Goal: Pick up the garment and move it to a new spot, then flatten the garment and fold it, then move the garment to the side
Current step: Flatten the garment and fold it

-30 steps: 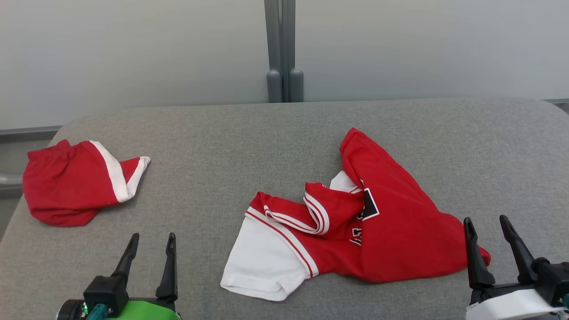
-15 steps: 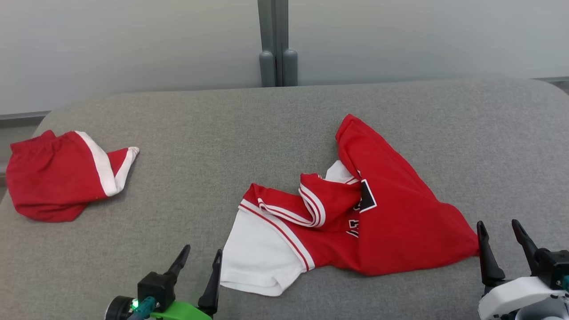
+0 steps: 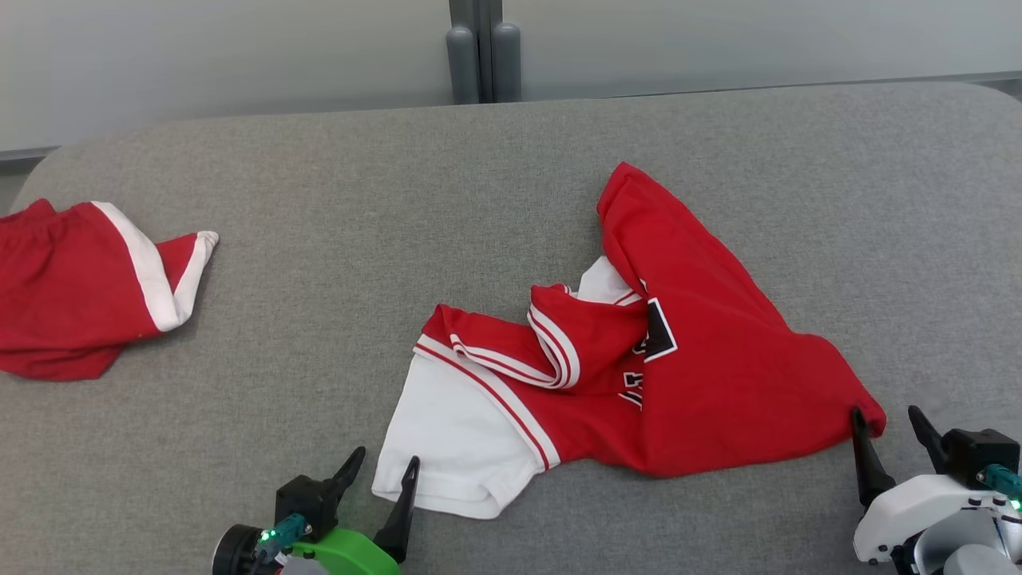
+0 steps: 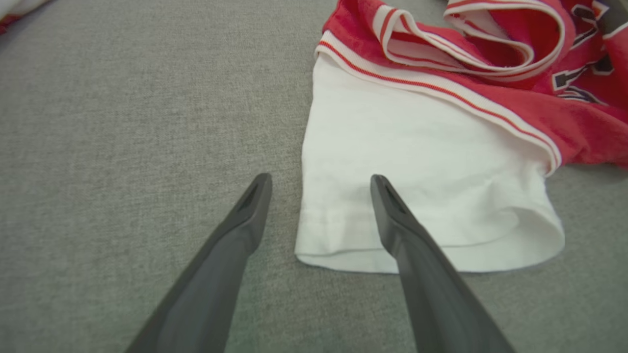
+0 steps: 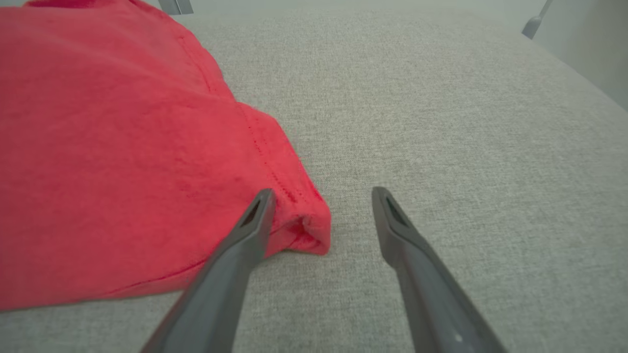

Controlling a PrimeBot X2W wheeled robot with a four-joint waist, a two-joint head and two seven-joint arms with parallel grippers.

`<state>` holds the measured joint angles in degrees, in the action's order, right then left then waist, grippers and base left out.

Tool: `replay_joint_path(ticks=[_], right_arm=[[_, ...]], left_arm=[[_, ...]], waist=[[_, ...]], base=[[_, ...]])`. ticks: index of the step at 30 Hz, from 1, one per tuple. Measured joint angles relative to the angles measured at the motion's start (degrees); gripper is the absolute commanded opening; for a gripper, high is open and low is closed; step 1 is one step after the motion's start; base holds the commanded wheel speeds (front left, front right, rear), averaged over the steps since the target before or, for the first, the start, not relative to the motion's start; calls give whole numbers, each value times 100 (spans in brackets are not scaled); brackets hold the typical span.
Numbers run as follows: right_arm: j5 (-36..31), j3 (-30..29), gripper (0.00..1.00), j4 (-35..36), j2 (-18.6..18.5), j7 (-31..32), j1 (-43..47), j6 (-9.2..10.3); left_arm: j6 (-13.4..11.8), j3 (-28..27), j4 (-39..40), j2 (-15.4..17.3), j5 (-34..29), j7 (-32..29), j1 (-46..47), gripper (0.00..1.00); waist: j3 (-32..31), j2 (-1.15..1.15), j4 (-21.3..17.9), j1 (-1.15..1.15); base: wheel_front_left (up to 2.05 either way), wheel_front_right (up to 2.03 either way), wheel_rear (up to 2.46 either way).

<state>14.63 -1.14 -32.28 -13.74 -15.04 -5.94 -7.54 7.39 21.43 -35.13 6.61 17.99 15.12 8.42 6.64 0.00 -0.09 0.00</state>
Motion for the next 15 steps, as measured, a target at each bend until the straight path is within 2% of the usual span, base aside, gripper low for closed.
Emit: replay_joint_path(ticks=[11,12,13,14,15], right_arm=[[260,409,100,-589,74,-3,-272,0],[313,456,89,-650,79,-11,-316,0],[350,488,46,-691,81,-20,-349,0],[404,536,10,-748,81,-20,-397,0],[463,592,0,-798,76,-20,-438,0]], left_arm=[[0,301,-578,-53,310,30,283,100],[-2,358,-626,-54,358,42,309,100],[-3,399,-656,-52,392,52,329,82],[-3,454,-713,-51,445,59,360,31],[-8,504,-753,-49,499,59,391,0]], waist=[[190,0,-20,0],[195,0,-28,0],[197,0,-35,0],[198,0,-42,0],[195,0,-45,0]], base=[[0,0,0],[0,0,0],[0,0,0],[0,0,0],[0,0,0]])
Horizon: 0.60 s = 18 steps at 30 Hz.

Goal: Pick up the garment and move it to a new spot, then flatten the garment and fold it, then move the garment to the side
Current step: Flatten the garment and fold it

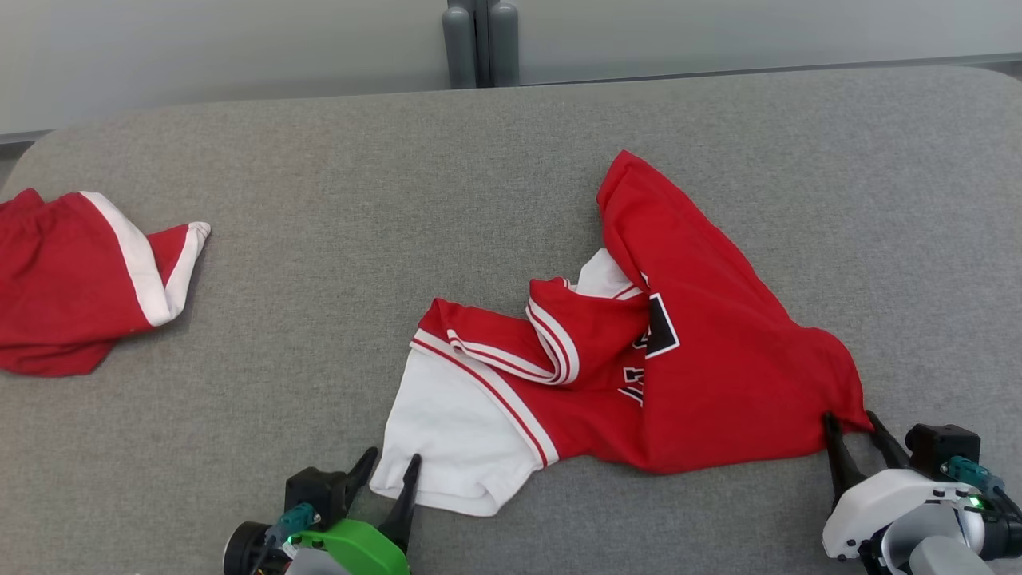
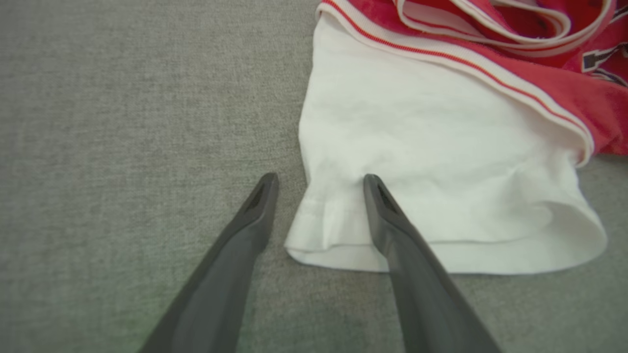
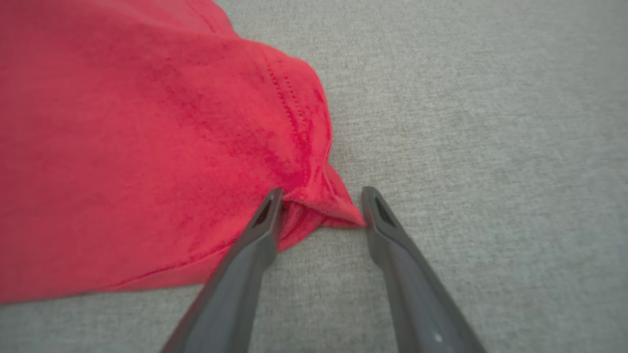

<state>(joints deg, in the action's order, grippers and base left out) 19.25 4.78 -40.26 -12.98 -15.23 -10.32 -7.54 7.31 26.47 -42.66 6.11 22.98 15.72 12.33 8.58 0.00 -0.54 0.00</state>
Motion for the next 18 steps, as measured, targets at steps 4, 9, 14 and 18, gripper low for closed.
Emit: replay_joint_path(ticks=[4,9,14,18], right_arm=[[162,99,0,78,0,3,-64,0],[261,98,0,740,-53,10,90,0],[441,149,0,1547,-111,11,224,0],[541,366,0,1954,-234,11,59,0]], left_arm=[[7,157,43,9,213,-19,25,0],[8,67,468,74,337,-58,-96,0],[8,-207,1170,249,453,-59,-99,0],[8,-277,1607,459,483,-59,177,0]], waist=[[-44,0,12,0],[-153,0,29,0],[-274,0,10,0],[-318,0,-34,0]], base=[[0,0,0],[0,0,0],[0,0,0],[0,0,0]])
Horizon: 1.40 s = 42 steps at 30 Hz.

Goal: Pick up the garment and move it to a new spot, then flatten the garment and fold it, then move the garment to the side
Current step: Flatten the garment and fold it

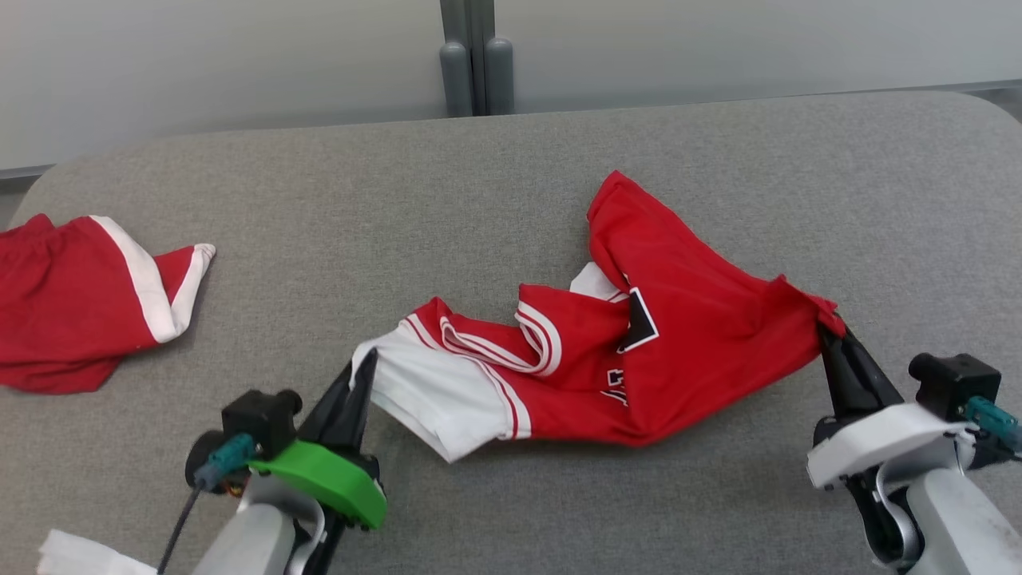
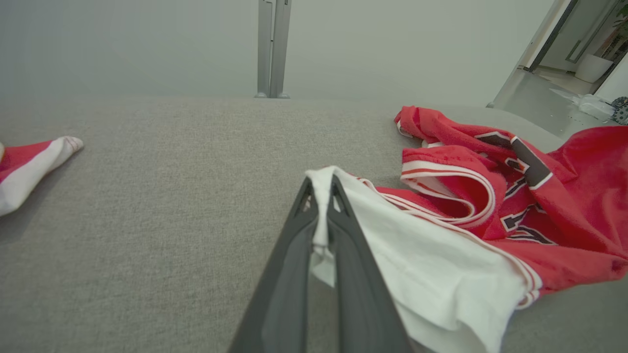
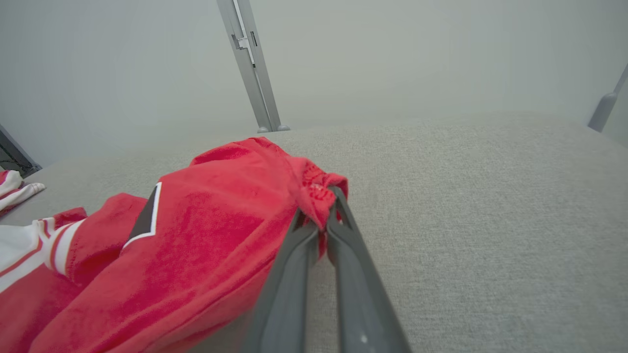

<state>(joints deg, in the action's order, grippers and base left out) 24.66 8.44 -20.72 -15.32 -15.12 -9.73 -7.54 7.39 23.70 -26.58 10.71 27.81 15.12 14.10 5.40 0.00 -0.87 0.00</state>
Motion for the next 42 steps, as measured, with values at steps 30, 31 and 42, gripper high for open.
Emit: replay_joint_path(ticks=[30,31,42], right_arm=[[1419,-134,0,-3345,120,1178,-8551,2],[1377,-107,0,-3427,124,1135,-8627,2],[1699,301,0,-3838,191,811,-8340,3]], left_arm=[[14,256,-2329,488,1370,-1021,8995,0],[14,250,-2404,458,1379,-964,9070,0],[14,782,-2693,392,1809,-485,8610,0]], waist=[[1813,0,-306,1],[1848,0,-317,1],[2283,0,-318,1]], base=[[0,0,0],[0,0,0],[0,0,0]])
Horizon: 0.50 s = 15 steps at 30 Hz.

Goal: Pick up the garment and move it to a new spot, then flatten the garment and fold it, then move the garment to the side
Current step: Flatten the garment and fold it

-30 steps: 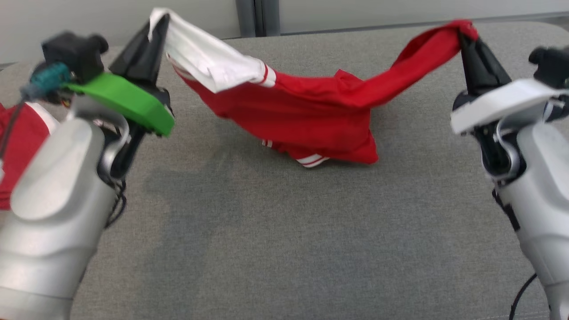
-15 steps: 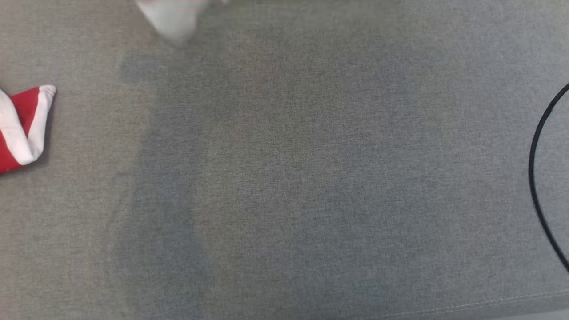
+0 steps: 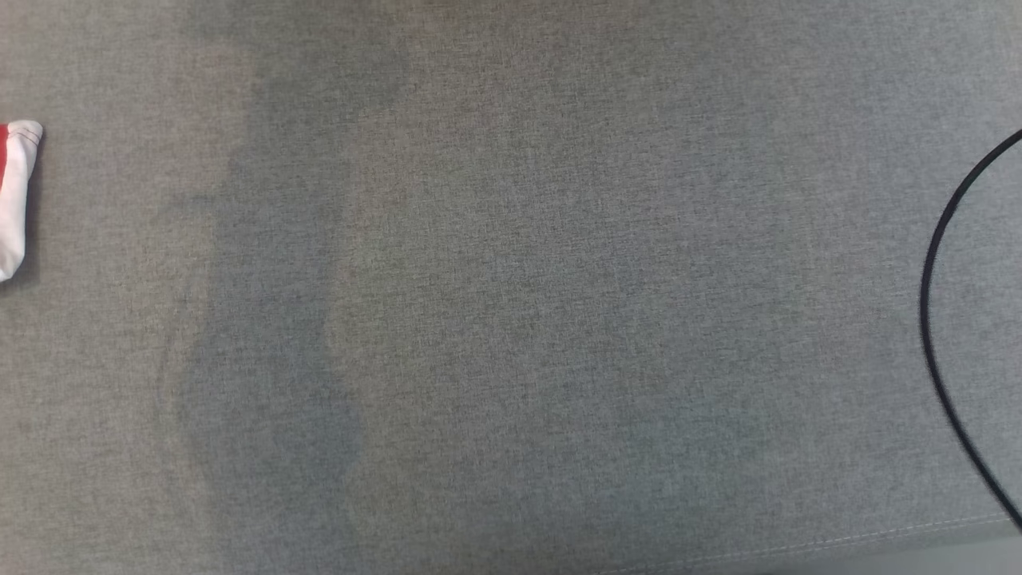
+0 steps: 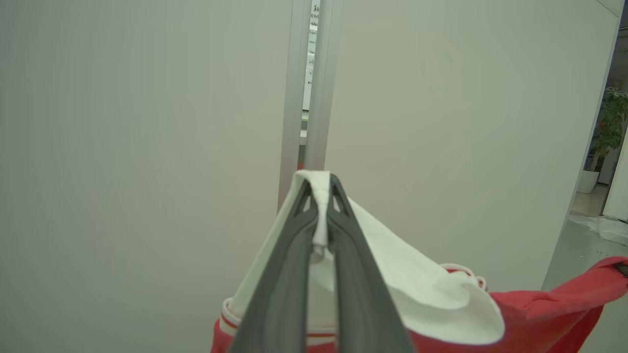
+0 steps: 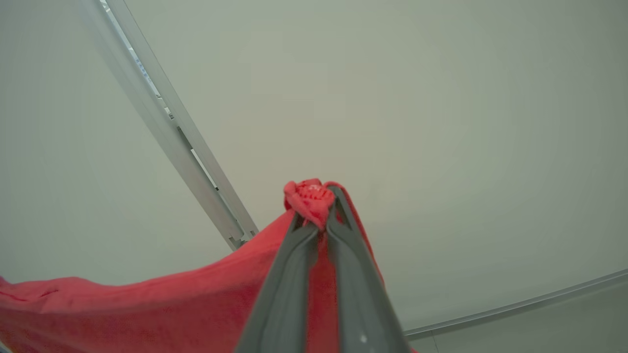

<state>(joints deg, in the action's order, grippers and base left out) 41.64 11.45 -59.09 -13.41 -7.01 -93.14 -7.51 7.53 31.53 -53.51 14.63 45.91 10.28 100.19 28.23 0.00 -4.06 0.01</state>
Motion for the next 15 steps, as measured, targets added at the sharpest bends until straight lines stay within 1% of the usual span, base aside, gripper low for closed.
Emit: replay_joint_path(ticks=[3,5,8,9,10,12,13,15], right_arm=[[266,185,0,219,47,-126,522,0],[500,410,0,535,7,-177,1073,0],[867,755,0,1058,-107,-216,2029,0],[996,860,0,1276,-189,-224,2371,-1],[1100,933,0,1452,-276,-266,2646,-1],[1333,1080,0,1882,-481,-279,3288,-1],[1439,1121,0,2058,-554,-311,3567,-1],[1624,1223,0,2465,-739,-342,4269,-1]], left_arm=[[0,160,210,58,142,213,-614,0],[0,327,519,196,142,355,-1126,0],[0,278,912,368,303,446,-2109,0],[-11,180,1062,443,321,450,-2479,0],[-60,87,1251,511,294,453,-2763,0],[-244,-313,1874,594,286,469,-3443,0],[-314,-434,2156,593,266,476,-3752,0],[-515,-673,2805,547,190,475,-4651,0]], waist=[[-3,0,0,0],[-72,0,0,0],[-234,0,-5,0],[-305,0,-11,0],[-366,0,-15,0],[-514,0,-25,-1],[-575,0,-28,-2],[-721,0,-29,-2]], base=[[0,0,0],[0,0,0],[0,0,0],[0,0,0],[0,0,0],[0,0,0],[0,0,0],[0,0,0]])
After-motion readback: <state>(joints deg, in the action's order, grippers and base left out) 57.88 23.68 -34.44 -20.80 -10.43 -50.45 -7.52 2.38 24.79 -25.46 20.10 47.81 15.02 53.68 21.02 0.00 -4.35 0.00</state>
